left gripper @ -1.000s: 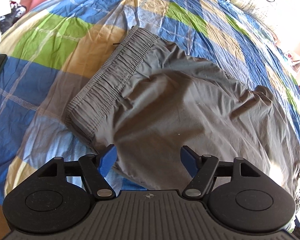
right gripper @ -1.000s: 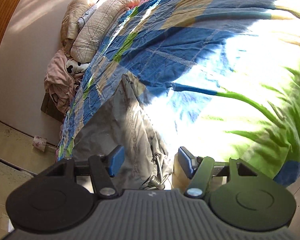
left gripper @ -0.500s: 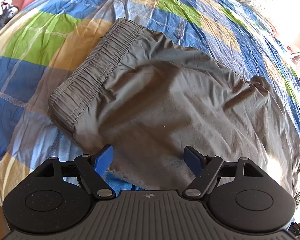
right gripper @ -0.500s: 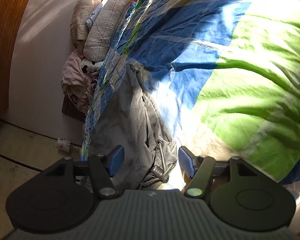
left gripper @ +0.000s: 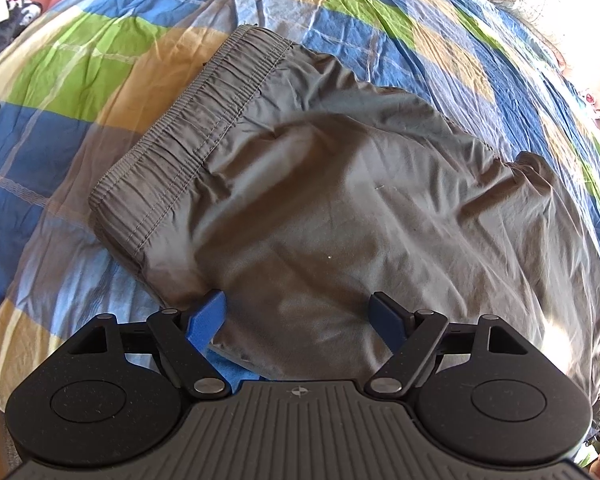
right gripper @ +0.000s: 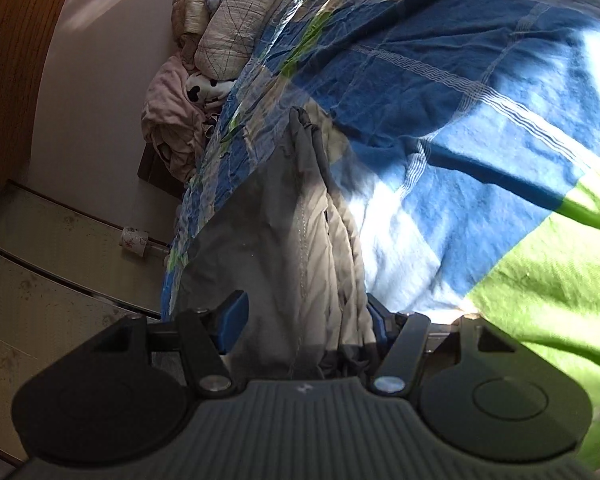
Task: Fold clothes
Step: 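Grasp the trouser leg hem with the right gripper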
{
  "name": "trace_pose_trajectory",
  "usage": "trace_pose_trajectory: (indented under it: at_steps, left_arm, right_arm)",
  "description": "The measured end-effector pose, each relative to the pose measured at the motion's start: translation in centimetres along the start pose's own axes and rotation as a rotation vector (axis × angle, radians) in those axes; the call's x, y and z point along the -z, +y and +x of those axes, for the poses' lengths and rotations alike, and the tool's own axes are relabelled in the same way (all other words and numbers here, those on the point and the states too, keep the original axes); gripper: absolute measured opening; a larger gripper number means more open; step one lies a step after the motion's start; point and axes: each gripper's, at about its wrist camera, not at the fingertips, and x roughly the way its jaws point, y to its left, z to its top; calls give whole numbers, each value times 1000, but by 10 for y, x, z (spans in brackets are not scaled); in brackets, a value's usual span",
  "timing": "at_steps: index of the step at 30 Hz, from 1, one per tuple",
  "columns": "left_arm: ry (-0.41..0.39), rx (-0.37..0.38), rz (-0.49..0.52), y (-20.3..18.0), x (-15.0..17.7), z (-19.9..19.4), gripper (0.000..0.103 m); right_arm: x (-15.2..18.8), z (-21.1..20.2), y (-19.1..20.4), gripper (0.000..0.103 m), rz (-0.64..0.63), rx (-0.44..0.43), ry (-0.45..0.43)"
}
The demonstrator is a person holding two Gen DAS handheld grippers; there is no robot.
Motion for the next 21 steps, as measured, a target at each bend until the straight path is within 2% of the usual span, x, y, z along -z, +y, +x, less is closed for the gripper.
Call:
trace_pose_trajectory:
  at_steps: [3,8,14,19,21]
  left_arm:
    - [-1,-12,4,-2,-1,0,84]
    - [-17,-46,27,-9,-1,0,84]
    - [-36,-72,60,-14,1,-3,84]
    - [-55,-94,89,-16,0,-6,84]
    - [-63,-97,102,-17,0,-7,84]
  right_arm:
    - [-11,11,-3,64,-13,-26,42]
    - [-26,28,-12,57,8,-71,74]
    - [-23,26,-7,49,-10,-41,78]
    - [-16,27,8,53,-35,2,71]
    - [-14,29,14,46,-51,34,69]
